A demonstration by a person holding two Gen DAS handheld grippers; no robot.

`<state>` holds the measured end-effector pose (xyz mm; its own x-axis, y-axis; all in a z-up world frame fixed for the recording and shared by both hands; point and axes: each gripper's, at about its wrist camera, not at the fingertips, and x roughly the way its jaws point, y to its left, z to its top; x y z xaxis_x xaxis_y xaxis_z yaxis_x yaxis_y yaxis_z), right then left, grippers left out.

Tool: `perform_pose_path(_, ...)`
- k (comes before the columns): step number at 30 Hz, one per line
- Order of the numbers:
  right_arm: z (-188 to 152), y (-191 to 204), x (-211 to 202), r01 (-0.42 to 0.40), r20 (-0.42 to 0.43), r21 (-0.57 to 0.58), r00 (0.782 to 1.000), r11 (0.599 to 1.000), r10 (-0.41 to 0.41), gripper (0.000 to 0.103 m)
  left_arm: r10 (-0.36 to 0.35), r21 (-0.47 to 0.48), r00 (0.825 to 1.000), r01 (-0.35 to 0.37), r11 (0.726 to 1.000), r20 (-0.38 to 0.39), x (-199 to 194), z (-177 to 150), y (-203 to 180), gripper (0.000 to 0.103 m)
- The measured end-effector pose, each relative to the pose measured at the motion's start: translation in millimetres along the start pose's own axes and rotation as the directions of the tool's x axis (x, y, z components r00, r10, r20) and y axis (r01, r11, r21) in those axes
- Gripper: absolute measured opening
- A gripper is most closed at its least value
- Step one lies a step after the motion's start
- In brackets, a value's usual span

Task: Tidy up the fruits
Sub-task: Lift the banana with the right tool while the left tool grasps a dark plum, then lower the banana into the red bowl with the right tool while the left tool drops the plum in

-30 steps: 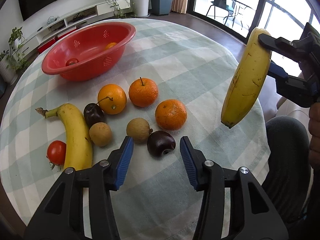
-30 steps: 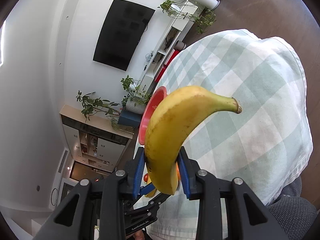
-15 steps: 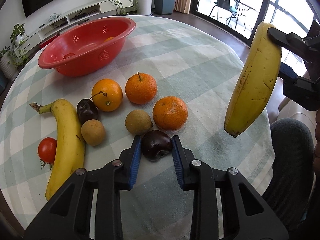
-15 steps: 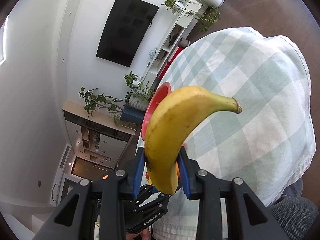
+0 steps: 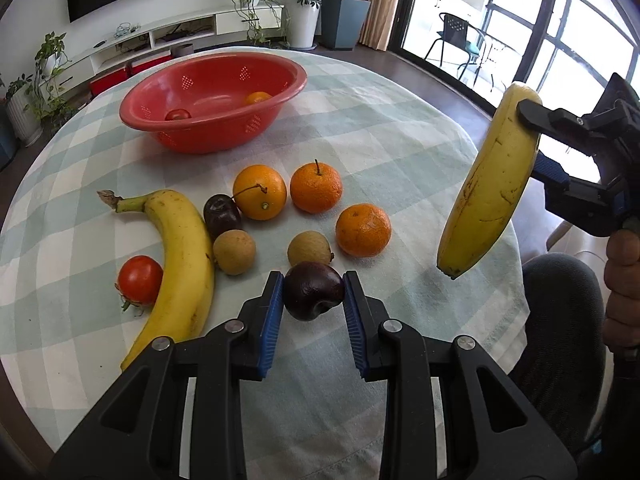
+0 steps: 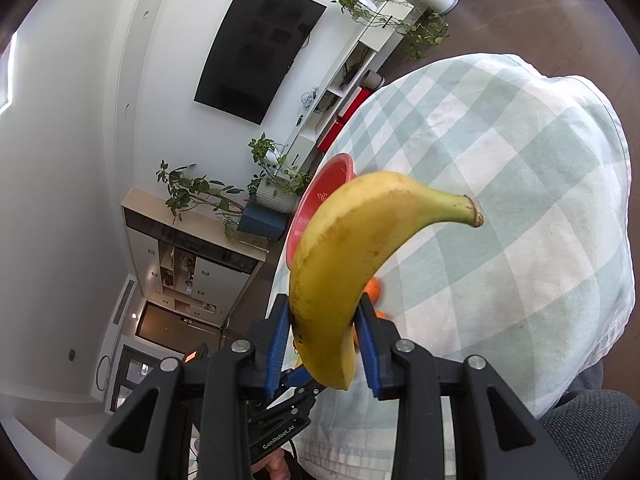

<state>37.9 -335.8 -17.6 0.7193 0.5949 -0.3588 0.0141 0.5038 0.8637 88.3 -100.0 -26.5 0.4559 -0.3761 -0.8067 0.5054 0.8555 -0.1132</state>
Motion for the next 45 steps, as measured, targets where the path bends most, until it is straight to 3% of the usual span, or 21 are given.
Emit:
perform_pose_path(5, 6, 14, 15, -0.002, -0.024, -0.041, 1.0, 0.999, 0.001, 0.035, -0.018, -0.037, 0.998, 0.02, 0.999, 0.062, -27, 16, 22, 0.028)
perform_pose_path(12, 29, 46, 55, -0.013, -0.072, -0.127, 0.997, 0.992, 0.004, 0.035, -0.018, -0.04, 0.99, 0.024, 0.999, 0.138, -46, 78, 58, 0.028)
perform_pose_path(19, 71, 88, 116, -0.003, -0.143, -0.23, 0.989, 0.973, -0.03, 0.035, -0.007, -0.06, 0.989, 0.016, 0.998, 0.147, -32, 149, 97, 0.028)
perform_pose_path(24, 101, 95, 163, 0.041, -0.183, -0.26, 0.979, 0.965, -0.091, 0.035, -0.004, -0.101, 0.992, 0.016, 0.995, 0.124, -1, 183, 129, 0.028)
perform_pose_path(28, 117, 80, 196, 0.064, -0.227, -0.219, 0.967, 0.974, -0.115, 0.035, -0.01, -0.123, 0.996, 0.02, 0.992, 0.089, 29, 191, 146, 0.028)
perform_pose_path(35, 118, 58, 233, 0.151, -0.262, -0.245, 0.941, 0.958, -0.216, 0.035, -0.012, -0.131, 0.999, 0.017, 0.991, 0.037, 72, 182, 154, 0.028)
perform_pose_path(45, 119, 56, 253, 0.202, -0.256, -0.274, 0.927, 0.94, -0.274, 0.036, 0.003, -0.142, 1.0, 0.0, 0.99, 0.016, 95, 175, 158, 0.028)
